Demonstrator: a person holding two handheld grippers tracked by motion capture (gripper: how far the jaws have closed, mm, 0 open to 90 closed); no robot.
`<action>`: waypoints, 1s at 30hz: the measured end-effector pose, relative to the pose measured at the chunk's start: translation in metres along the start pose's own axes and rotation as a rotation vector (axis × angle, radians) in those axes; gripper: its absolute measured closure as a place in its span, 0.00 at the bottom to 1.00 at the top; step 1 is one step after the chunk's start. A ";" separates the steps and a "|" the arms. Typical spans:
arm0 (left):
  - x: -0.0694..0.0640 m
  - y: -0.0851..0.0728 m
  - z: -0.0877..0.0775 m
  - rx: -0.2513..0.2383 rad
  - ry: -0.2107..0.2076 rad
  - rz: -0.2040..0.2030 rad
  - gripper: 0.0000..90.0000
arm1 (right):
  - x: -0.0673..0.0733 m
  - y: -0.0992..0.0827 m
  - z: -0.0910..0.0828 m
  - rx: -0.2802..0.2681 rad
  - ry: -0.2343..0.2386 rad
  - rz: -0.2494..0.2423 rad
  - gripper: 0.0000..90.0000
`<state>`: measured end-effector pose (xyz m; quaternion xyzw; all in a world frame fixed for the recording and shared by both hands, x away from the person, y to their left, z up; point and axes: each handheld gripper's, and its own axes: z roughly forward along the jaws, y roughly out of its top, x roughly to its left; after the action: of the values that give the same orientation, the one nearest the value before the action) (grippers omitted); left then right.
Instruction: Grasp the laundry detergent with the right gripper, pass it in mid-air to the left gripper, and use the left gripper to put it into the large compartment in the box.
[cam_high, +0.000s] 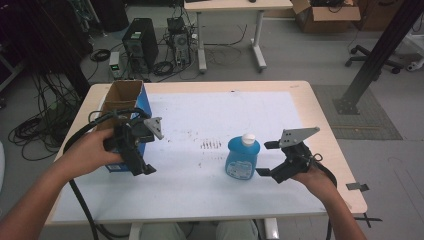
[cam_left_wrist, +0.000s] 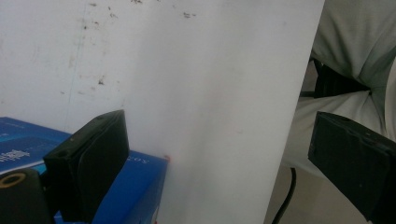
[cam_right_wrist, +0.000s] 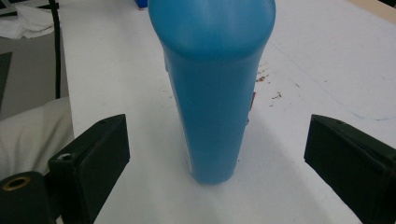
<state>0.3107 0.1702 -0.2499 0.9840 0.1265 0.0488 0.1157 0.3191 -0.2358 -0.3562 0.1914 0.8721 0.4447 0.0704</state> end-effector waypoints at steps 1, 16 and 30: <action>0.000 0.000 0.000 0.000 0.000 0.000 0.06 | 0.000 -0.001 0.000 0.001 -0.001 0.000 0.07; 0.001 0.002 0.001 -0.001 -0.001 0.001 0.06 | -0.003 -0.012 0.010 -0.034 -0.002 0.014 0.07; 0.001 0.000 0.001 -0.003 0.000 -0.003 0.06 | -0.002 -0.011 0.030 -0.064 0.012 0.002 0.07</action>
<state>0.3122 0.1702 -0.2510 0.9836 0.1280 0.0490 0.1173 0.3267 -0.2197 -0.3833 0.1875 0.8576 0.4737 0.0708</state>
